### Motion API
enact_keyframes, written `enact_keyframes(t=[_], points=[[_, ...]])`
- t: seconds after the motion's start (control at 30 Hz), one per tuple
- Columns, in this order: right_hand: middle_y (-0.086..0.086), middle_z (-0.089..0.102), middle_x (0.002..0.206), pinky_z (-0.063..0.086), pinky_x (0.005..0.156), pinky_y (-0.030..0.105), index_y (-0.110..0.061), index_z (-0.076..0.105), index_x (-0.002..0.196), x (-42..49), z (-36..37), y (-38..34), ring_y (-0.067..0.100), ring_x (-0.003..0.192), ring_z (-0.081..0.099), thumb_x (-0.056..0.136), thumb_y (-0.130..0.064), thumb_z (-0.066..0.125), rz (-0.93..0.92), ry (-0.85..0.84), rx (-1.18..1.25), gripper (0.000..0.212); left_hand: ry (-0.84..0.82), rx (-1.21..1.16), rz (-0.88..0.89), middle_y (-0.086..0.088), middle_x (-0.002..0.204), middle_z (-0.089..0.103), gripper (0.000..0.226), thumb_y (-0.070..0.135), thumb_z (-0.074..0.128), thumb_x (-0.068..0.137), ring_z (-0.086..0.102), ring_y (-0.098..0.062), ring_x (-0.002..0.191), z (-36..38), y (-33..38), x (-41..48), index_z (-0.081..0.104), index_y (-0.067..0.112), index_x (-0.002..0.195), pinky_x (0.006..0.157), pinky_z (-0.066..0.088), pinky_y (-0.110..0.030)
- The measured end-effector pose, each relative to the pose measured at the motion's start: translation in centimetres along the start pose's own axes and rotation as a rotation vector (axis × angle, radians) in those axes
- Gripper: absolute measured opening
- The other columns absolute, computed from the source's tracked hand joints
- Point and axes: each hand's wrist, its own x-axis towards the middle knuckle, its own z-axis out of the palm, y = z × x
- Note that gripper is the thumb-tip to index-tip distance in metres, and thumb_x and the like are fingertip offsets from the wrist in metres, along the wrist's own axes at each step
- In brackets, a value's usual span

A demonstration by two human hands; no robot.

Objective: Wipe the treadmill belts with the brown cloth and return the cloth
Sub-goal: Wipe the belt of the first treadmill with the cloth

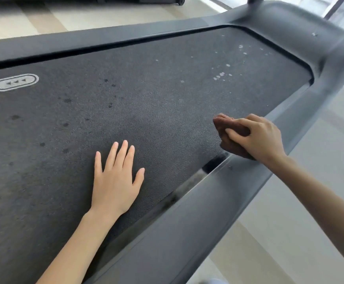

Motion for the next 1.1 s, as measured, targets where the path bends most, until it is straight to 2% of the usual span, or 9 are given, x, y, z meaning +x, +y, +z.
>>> enact_keyframes(t=[0.13,0.23,0.43,0.5,0.63,0.7,0.9,1.0,1.1], points=[[0.004,0.062,0.087,0.041,0.071,0.033,-0.029,0.072,0.103,-3.8,-0.8,3.2,0.031,0.087,0.058,0.085,-0.046,0.060,0.184,-0.054,-0.076,0.028,-0.005,0.005,0.002,-0.009,0.150,0.034,0.071,0.049,0.018,0.087,0.025,-0.026,0.141,0.1,0.0,0.0,0.040,0.006,0.139,0.111,0.017,-0.056],[0.008,0.060,0.087,0.043,0.080,0.040,-0.026,0.072,0.103,-6.7,-0.5,1.1,0.035,0.089,0.056,0.085,-0.044,0.062,0.343,-0.067,-0.042,0.027,-0.003,0.012,-0.002,-0.010,0.150,0.034,0.071,0.049,0.018,0.088,0.025,-0.027,0.141,0.1,0.1,-0.1,0.040,0.005,0.139,0.111,0.017,-0.057],[-0.003,0.056,0.070,0.043,0.059,0.033,-0.032,0.069,0.079,-12.0,-0.2,-8.5,0.024,0.063,0.052,0.075,-0.050,0.057,-0.220,-0.116,0.111,0.023,-0.006,0.009,-0.003,-0.009,0.151,0.032,0.073,0.050,0.017,0.087,0.024,-0.026,0.141,-0.1,0.1,-0.2,0.039,0.005,0.140,0.111,0.016,-0.056],[-0.002,0.056,0.070,0.043,0.061,0.032,-0.030,0.070,0.078,-10.4,0.0,-7.1,0.025,0.065,0.054,0.075,-0.051,0.057,-0.235,-0.107,0.077,0.024,-0.010,0.002,-0.005,-0.009,0.151,0.030,0.071,0.049,0.019,0.088,0.022,-0.026,0.142,-0.3,0.2,-0.2,0.037,0.006,0.141,0.112,0.014,-0.055],[0.005,0.063,0.095,0.041,0.082,0.037,-0.030,0.071,0.102,-4.1,0.6,-0.3,0.032,0.095,0.056,0.085,-0.051,0.056,0.243,-0.098,-0.161,0.031,-0.003,-0.016,-0.015,-0.007,0.153,0.026,0.059,0.045,0.030,0.098,0.017,-0.024,0.143,-0.2,0.1,-0.3,0.034,0.008,0.143,0.114,0.011,-0.054],[0.009,0.063,0.103,0.042,0.088,0.040,-0.030,0.069,0.108,-2.2,0.7,0.8,0.035,0.100,0.056,0.086,-0.051,0.052,0.379,-0.150,-0.116,0.035,0.002,-0.015,-0.018,-0.007,0.153,0.026,0.058,0.043,0.031,0.098,0.017,-0.024,0.143,-0.1,0.1,-0.3,0.034,0.008,0.143,0.114,0.011,-0.054],[0.000,0.063,0.083,0.045,0.070,0.036,-0.034,0.072,0.093,-4.3,4.1,-11.8,0.029,0.078,0.059,0.078,-0.055,0.059,-0.161,-0.129,0.042,0.029,0.023,-0.021,-0.009,-0.010,0.150,0.032,0.058,0.040,0.042,0.095,0.024,-0.026,0.141,-0.2,-0.1,-0.3,0.038,0.003,0.140,0.113,0.018,-0.055],[0.000,0.061,0.079,0.043,0.066,0.035,-0.030,0.072,0.084,-3.6,6.3,-15.5,0.029,0.074,0.057,0.073,-0.052,0.063,-0.206,-0.022,0.045,0.026,0.008,-0.006,0.019,-0.011,0.150,0.033,0.067,0.044,0.034,0.089,0.025,-0.024,0.141,-0.3,-0.9,-0.4,0.038,0.002,0.140,0.114,0.020,-0.050],[0.004,0.062,0.089,0.041,0.073,0.037,-0.029,0.072,0.094,-0.6,7.2,-12.2,0.031,0.086,0.057,0.081,-0.052,0.059,-0.125,-0.002,-0.079,0.029,-0.009,-0.002,0.047,-0.007,0.153,0.026,0.063,0.046,0.035,0.096,0.017,-0.020,0.143,-0.3,-1.5,-0.7,0.030,0.006,0.144,0.116,0.015,-0.045]])
